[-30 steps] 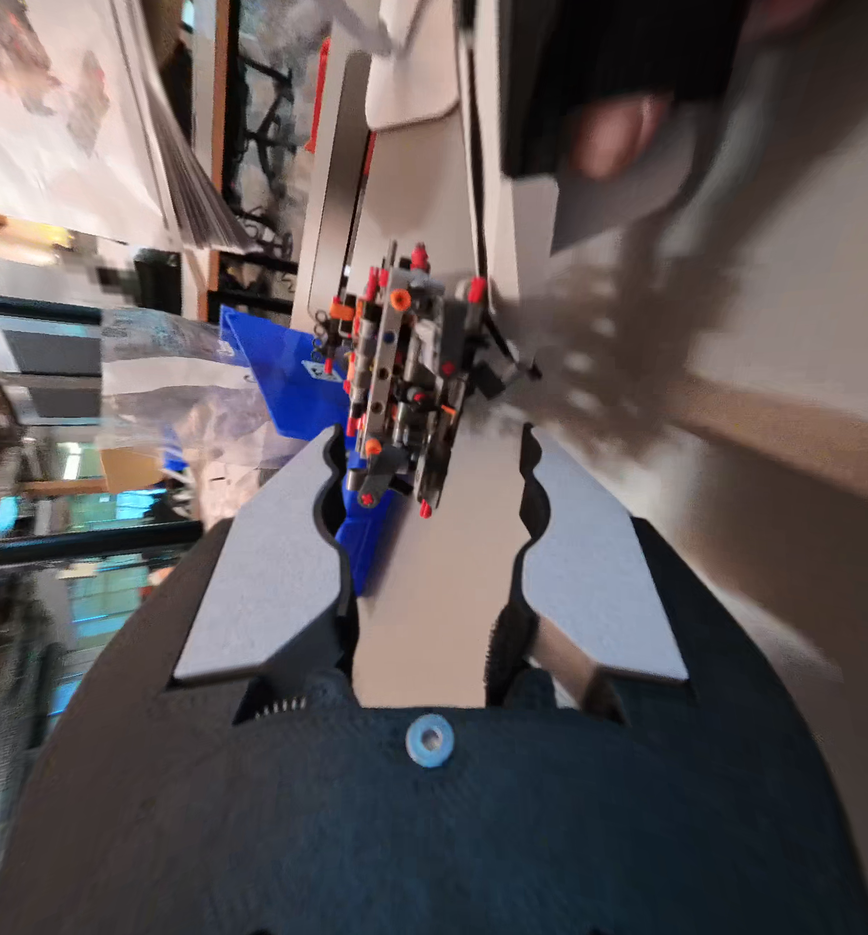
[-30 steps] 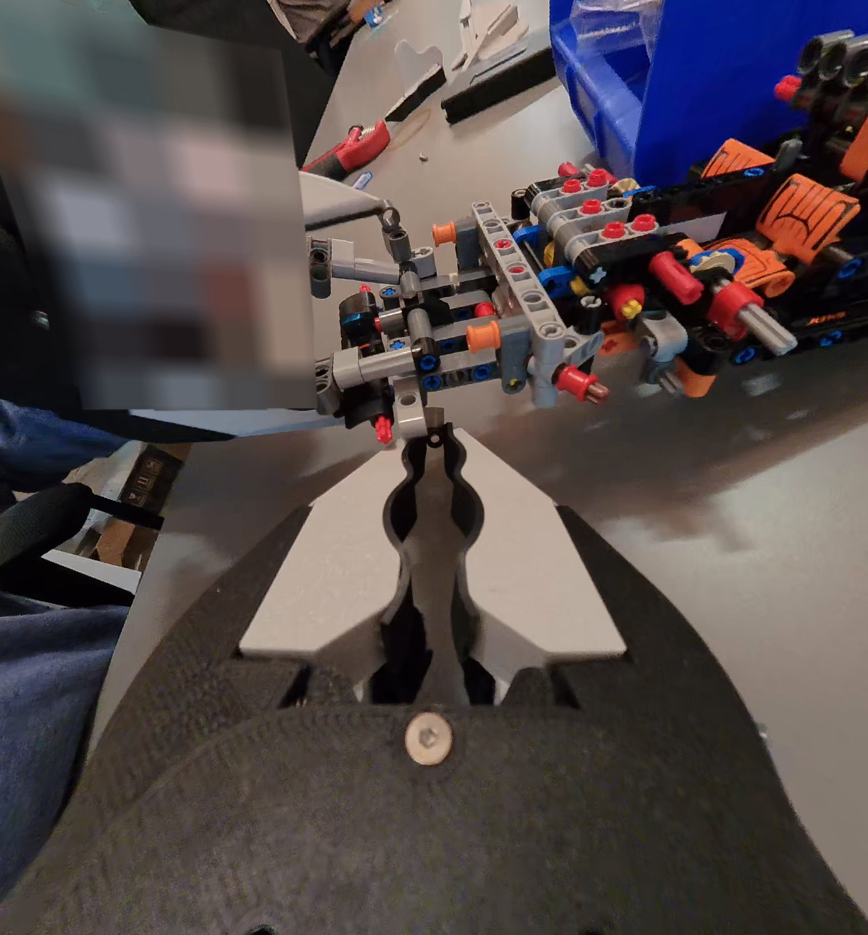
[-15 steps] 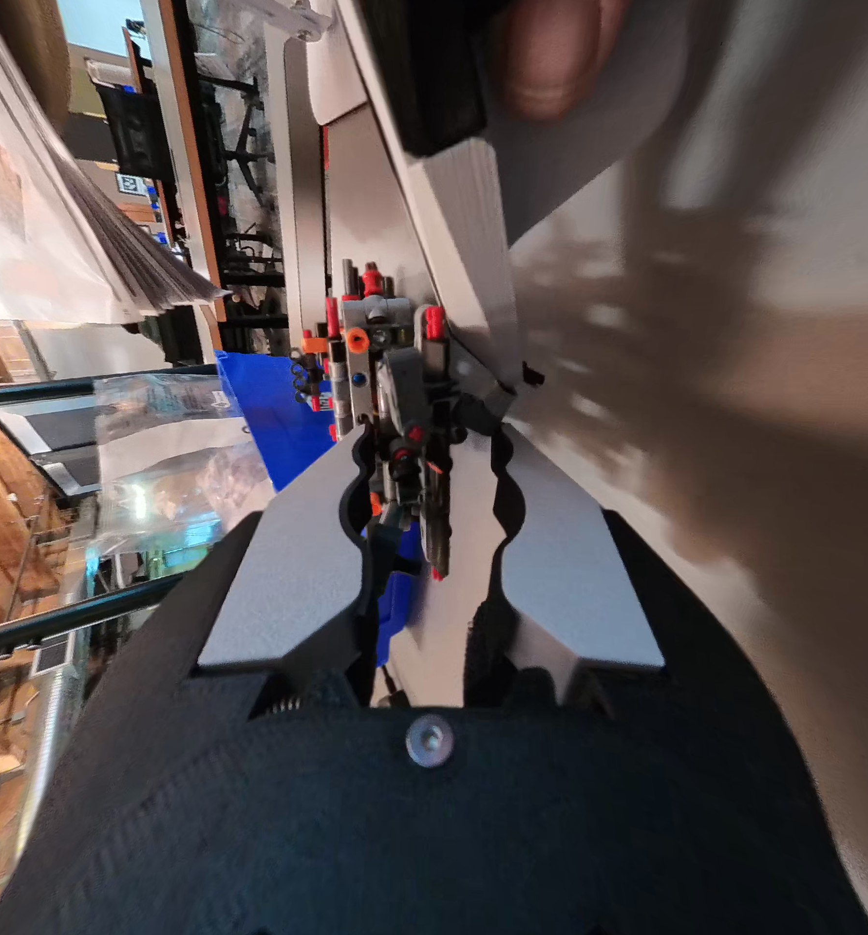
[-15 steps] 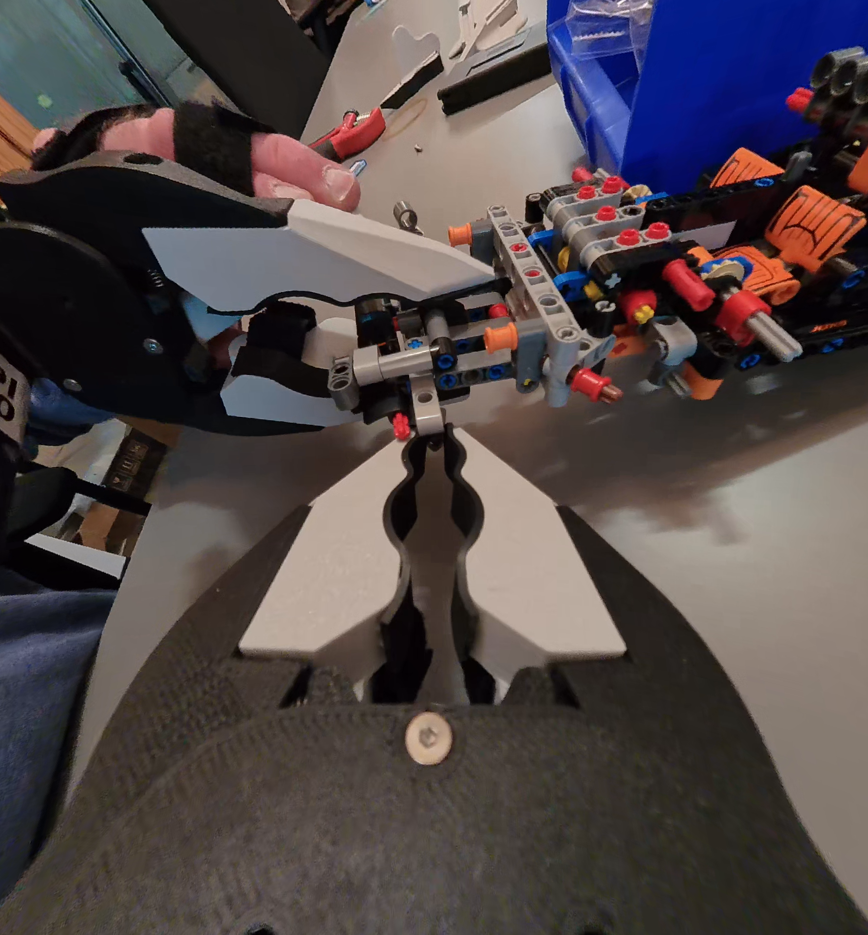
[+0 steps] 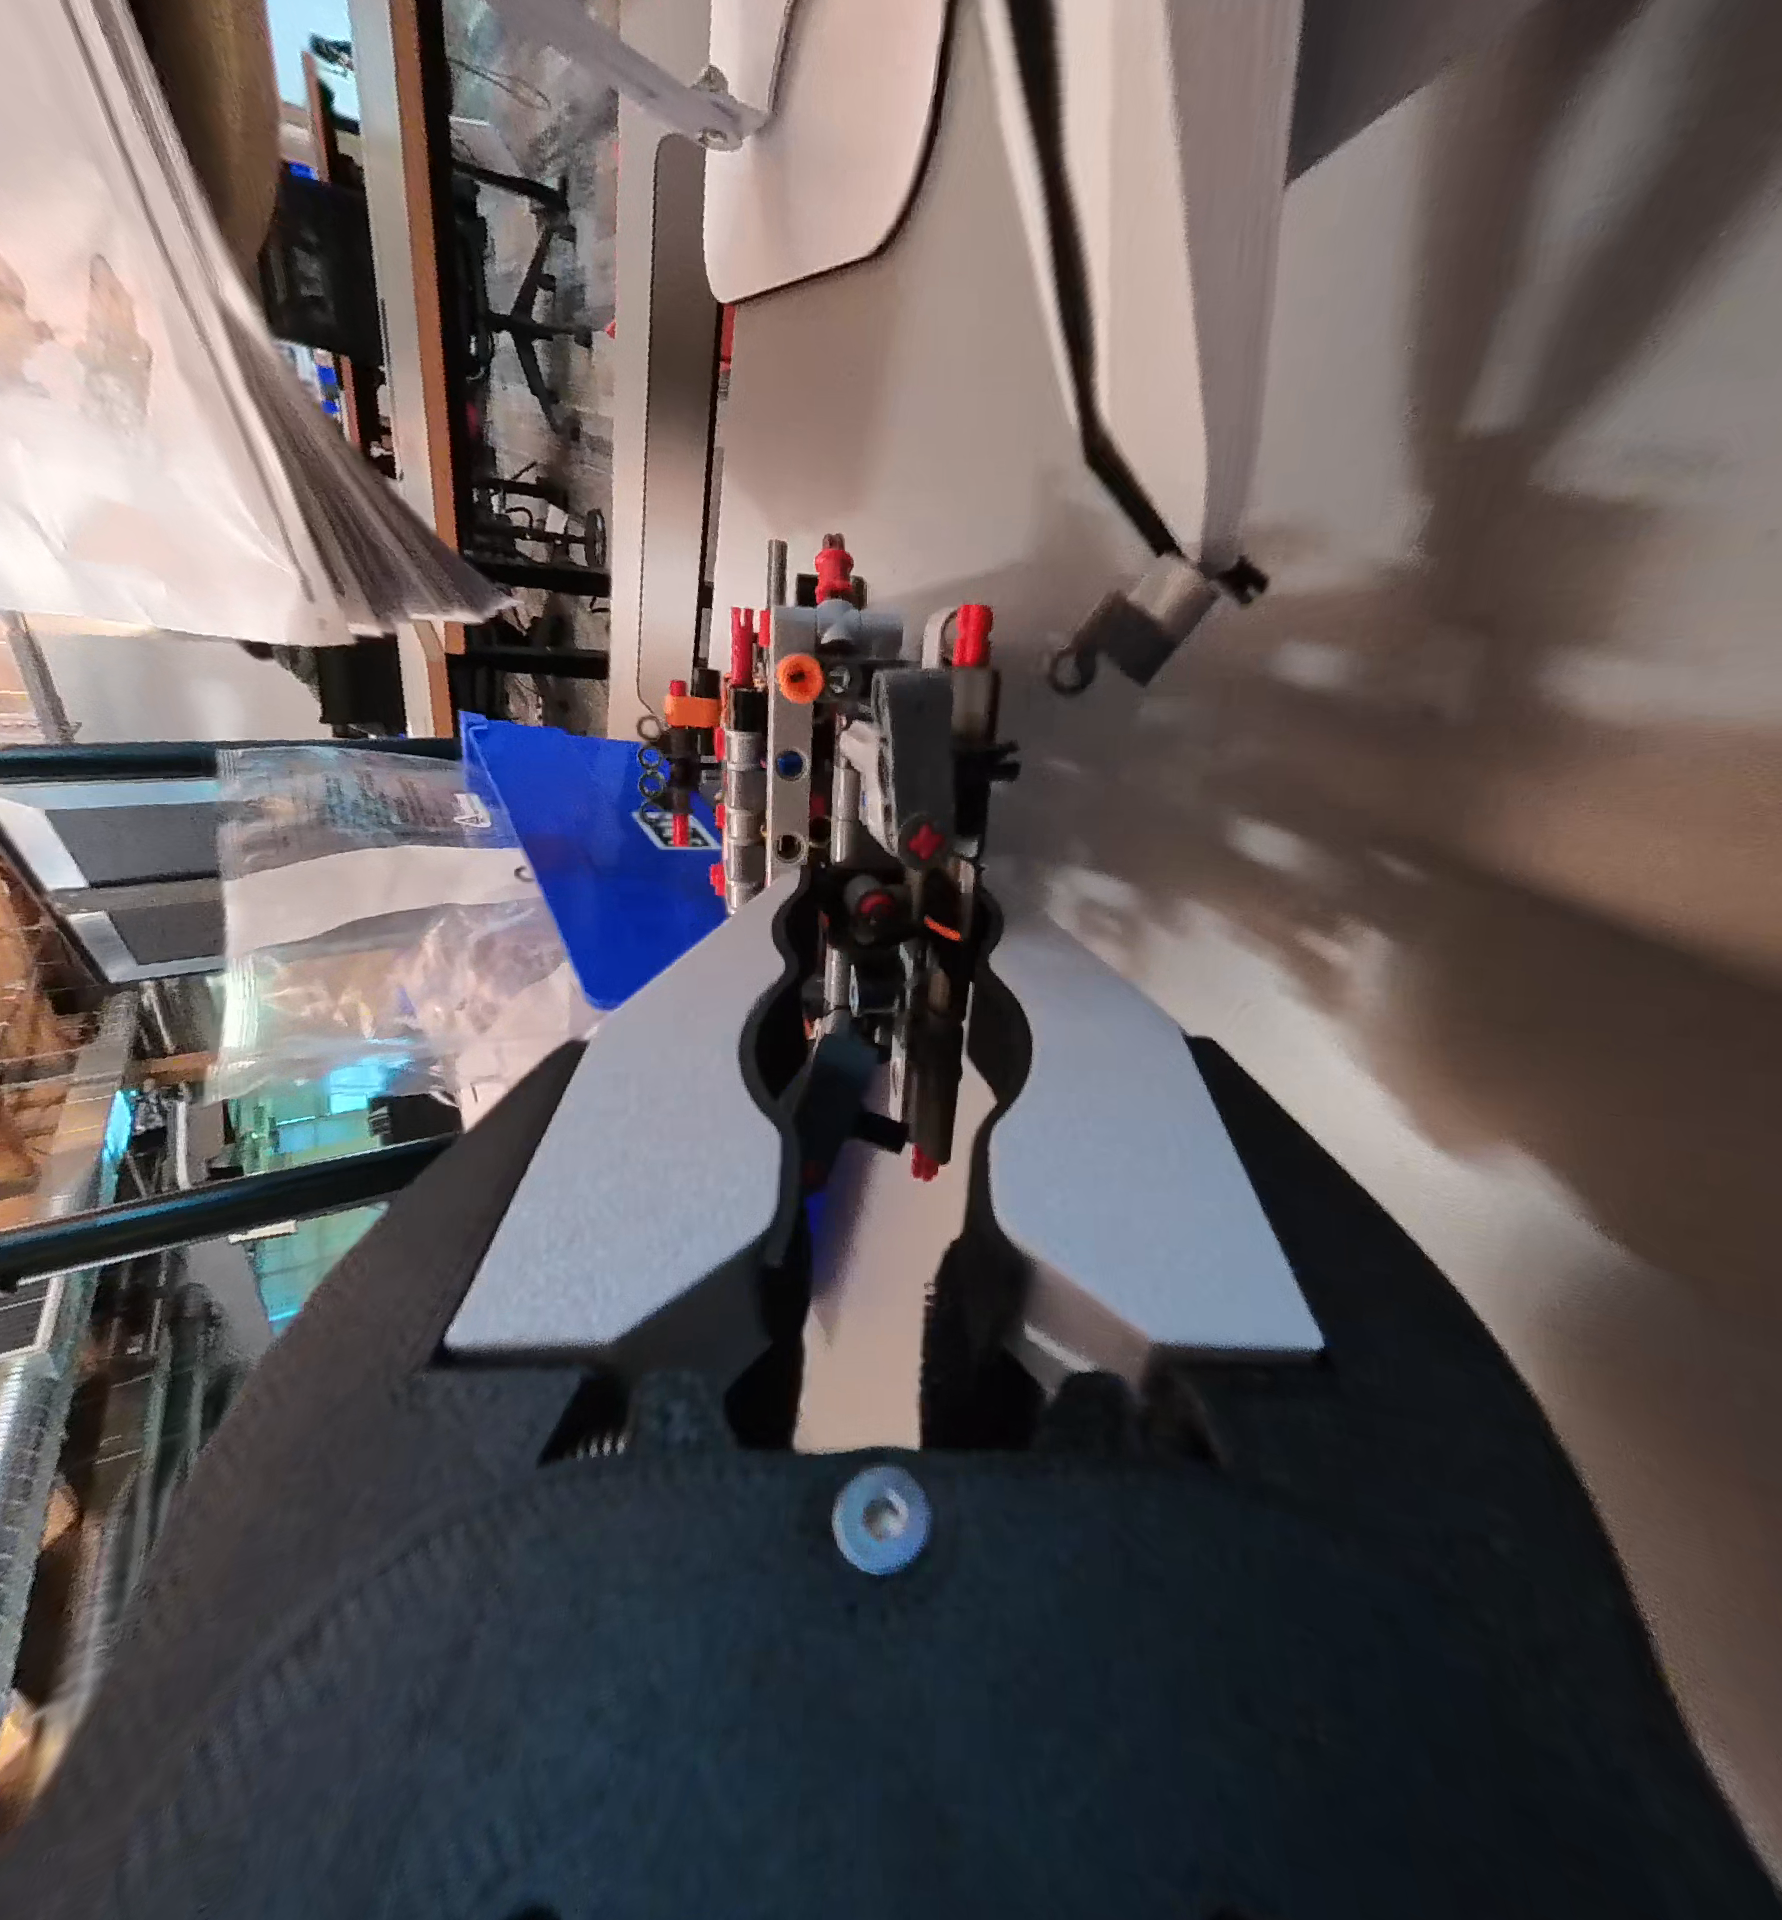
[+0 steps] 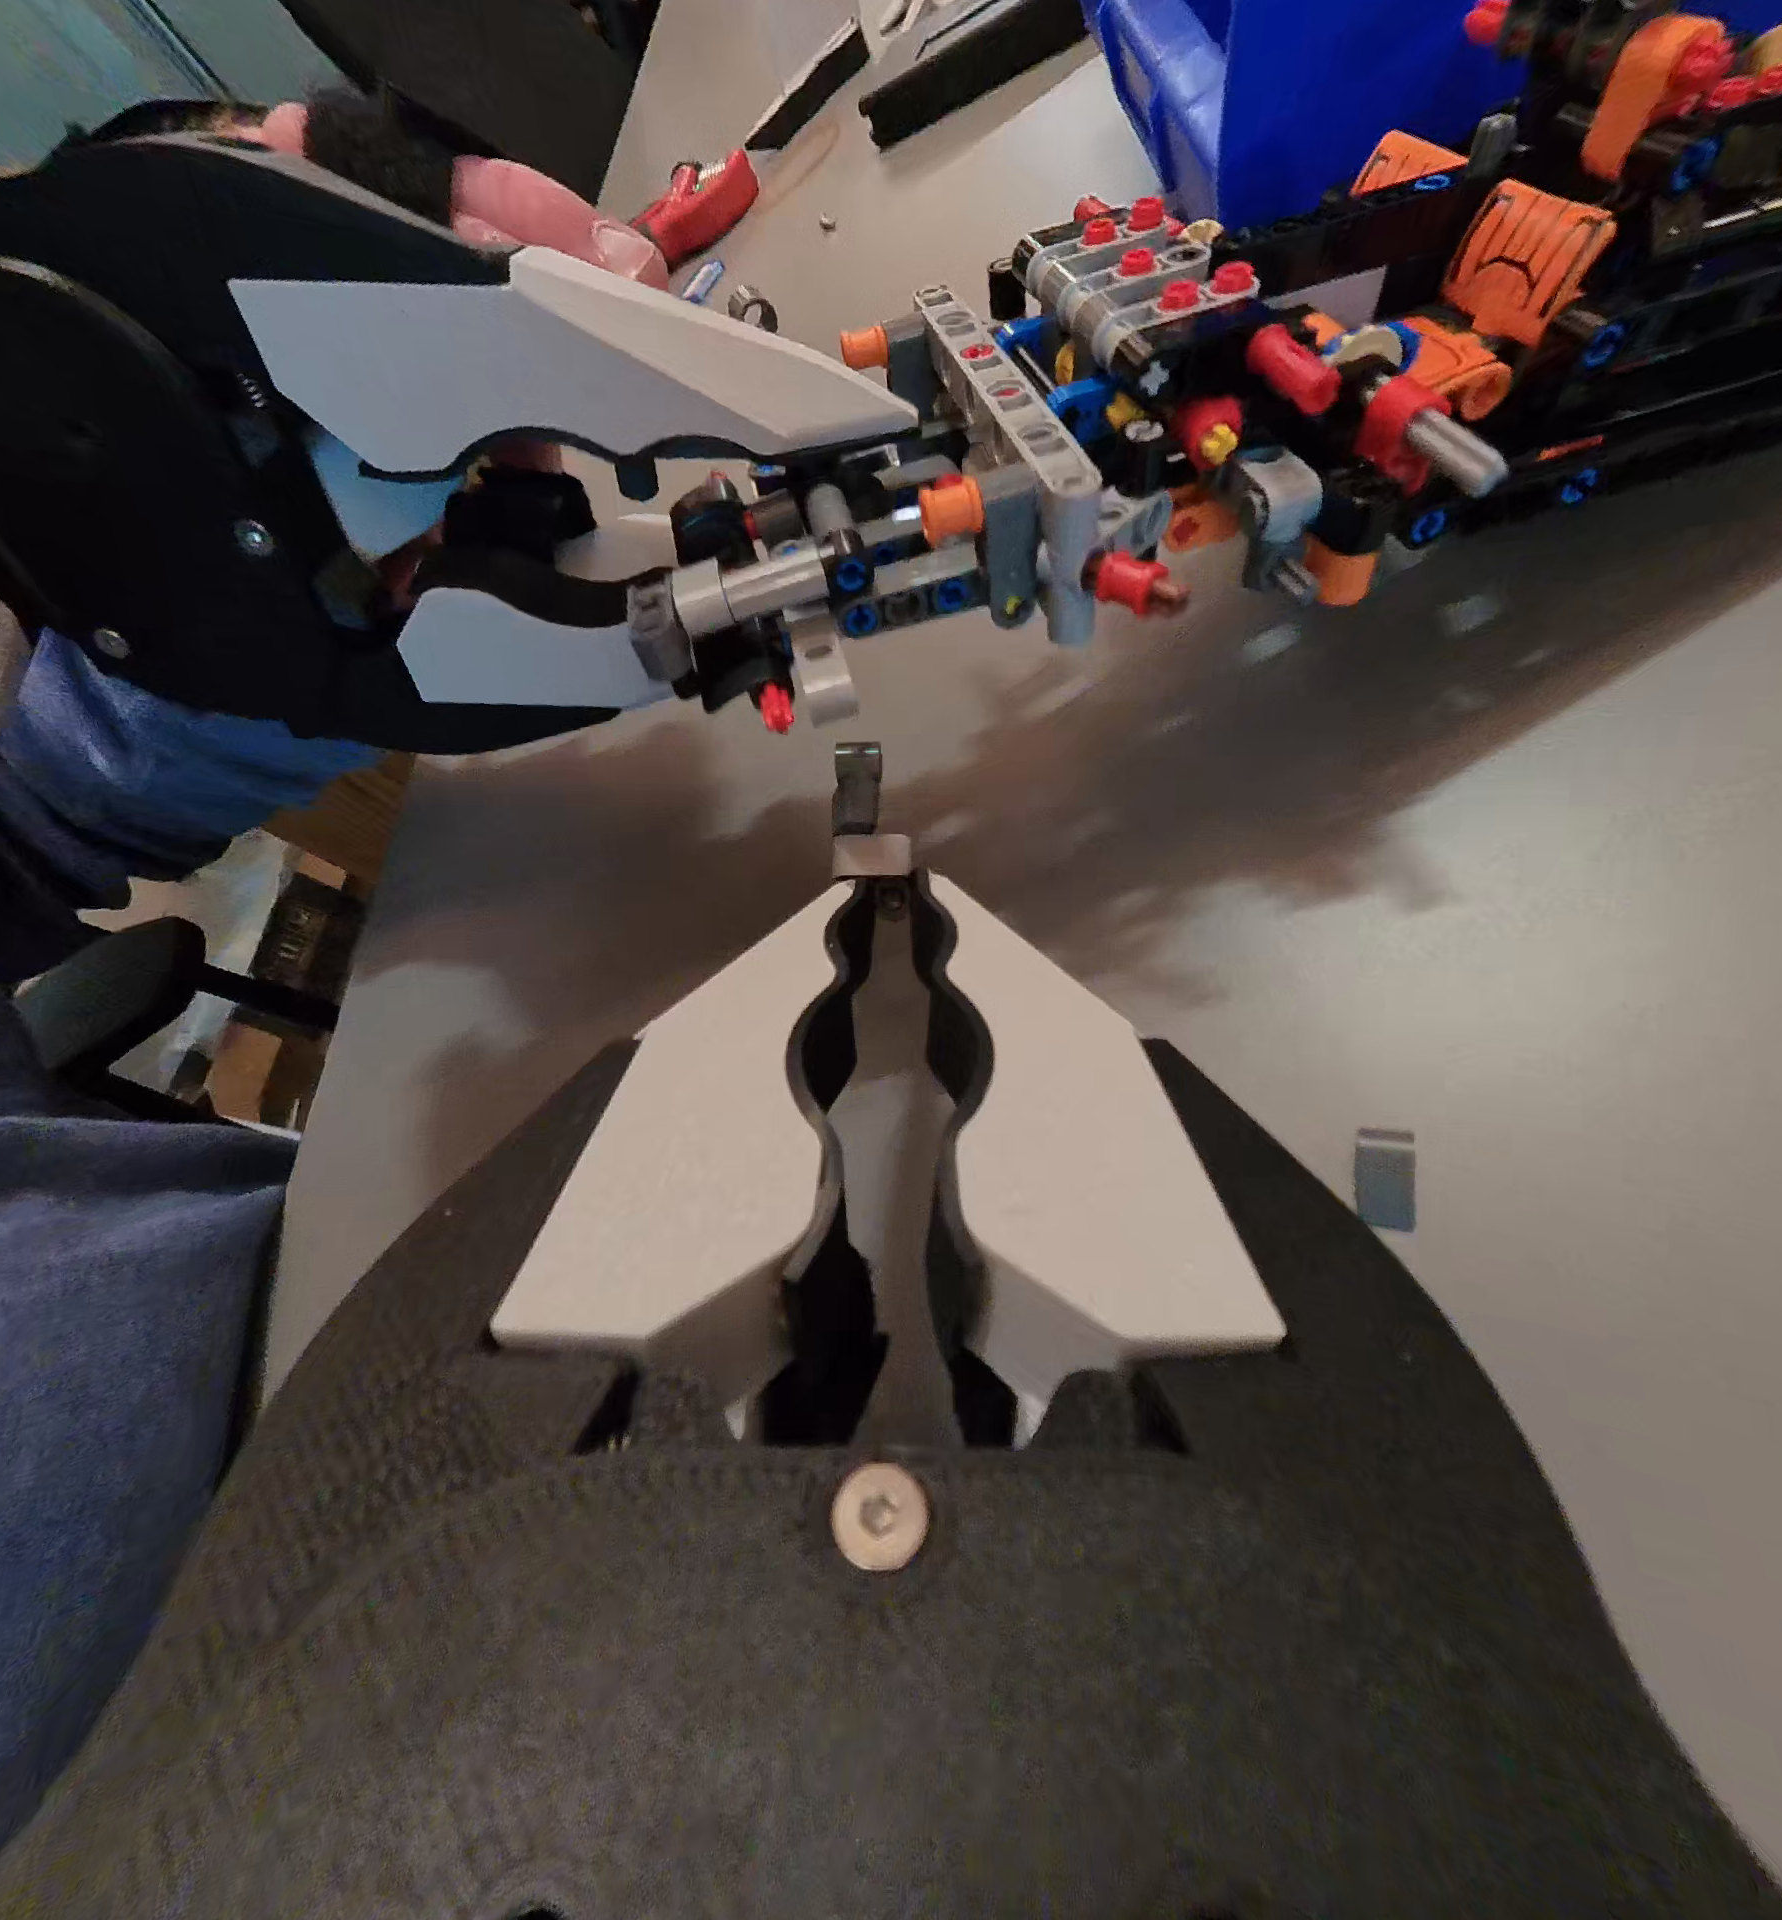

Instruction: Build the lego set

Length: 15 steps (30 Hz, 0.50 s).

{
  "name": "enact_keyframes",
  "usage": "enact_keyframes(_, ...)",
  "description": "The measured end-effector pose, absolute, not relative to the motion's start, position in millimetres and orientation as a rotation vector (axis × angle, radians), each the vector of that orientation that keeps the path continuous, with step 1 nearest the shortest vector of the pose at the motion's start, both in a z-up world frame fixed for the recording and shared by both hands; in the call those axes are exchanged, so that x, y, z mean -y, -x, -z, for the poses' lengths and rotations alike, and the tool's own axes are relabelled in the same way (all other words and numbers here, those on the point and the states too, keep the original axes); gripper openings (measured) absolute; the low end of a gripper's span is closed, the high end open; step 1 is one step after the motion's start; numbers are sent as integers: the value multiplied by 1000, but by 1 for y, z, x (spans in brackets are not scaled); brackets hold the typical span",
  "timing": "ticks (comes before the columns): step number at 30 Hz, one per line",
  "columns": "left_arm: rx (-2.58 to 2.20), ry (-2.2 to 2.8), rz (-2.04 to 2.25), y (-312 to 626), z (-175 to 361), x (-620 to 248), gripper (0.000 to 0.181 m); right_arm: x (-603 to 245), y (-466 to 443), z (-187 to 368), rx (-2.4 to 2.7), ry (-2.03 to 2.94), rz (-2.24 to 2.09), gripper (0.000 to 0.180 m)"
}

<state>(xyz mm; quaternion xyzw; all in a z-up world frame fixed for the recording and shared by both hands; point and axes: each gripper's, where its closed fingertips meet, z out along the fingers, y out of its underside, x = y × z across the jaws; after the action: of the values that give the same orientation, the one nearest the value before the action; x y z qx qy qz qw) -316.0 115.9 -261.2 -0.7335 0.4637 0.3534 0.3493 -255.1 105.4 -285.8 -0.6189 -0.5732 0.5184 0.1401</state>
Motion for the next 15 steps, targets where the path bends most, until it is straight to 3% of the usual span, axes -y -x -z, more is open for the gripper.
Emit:
enact_keyframes(9, -1075, 1934, -782, 297, 244, -117, 23, -134, 237, 225, 1136, 1632, -1953, 5)
enact_keyframes(15, -1005, 1945, -734, 284, 236, -118, 23, -133, 248, 216, 1060, 1572, -1975, 5)
